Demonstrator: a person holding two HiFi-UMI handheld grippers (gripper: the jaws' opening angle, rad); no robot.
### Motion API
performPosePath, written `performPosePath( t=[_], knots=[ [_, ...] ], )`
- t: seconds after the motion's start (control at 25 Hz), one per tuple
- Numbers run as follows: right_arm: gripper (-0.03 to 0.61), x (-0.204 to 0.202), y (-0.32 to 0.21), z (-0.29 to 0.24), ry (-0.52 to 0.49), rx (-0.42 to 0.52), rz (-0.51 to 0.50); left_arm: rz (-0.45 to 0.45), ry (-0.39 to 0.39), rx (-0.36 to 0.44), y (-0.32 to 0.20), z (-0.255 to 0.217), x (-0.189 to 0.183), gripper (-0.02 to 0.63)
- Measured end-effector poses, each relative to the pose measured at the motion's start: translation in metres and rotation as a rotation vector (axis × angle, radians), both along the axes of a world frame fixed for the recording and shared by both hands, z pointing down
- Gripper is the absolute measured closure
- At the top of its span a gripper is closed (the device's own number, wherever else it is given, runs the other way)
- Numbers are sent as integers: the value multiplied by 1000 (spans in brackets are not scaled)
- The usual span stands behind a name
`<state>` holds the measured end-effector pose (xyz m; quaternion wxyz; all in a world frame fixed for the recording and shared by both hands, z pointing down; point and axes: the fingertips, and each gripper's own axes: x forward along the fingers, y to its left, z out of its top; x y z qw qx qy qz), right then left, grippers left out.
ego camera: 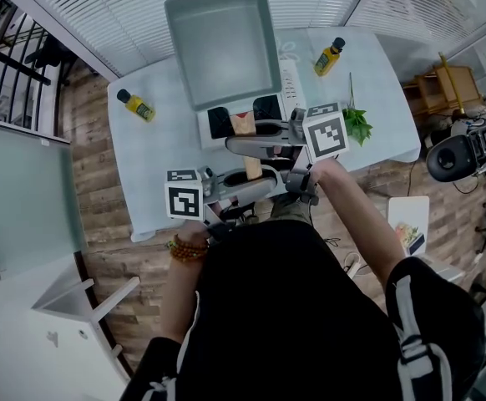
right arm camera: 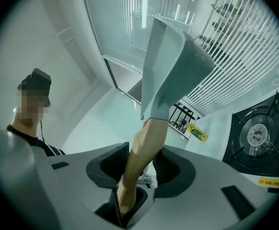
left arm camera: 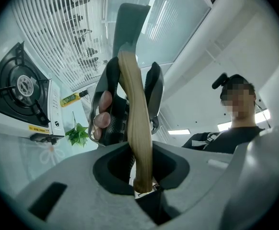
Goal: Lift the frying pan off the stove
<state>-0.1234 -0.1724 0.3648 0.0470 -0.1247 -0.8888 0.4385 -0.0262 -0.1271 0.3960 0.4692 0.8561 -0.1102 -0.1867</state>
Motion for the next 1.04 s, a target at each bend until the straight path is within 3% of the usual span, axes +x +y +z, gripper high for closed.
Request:
performPosePath(
  t=[1.04],
  knots=[
    [434,2,-2,1,17,14,25,14,-7,4,0,2,1,541]
  ],
)
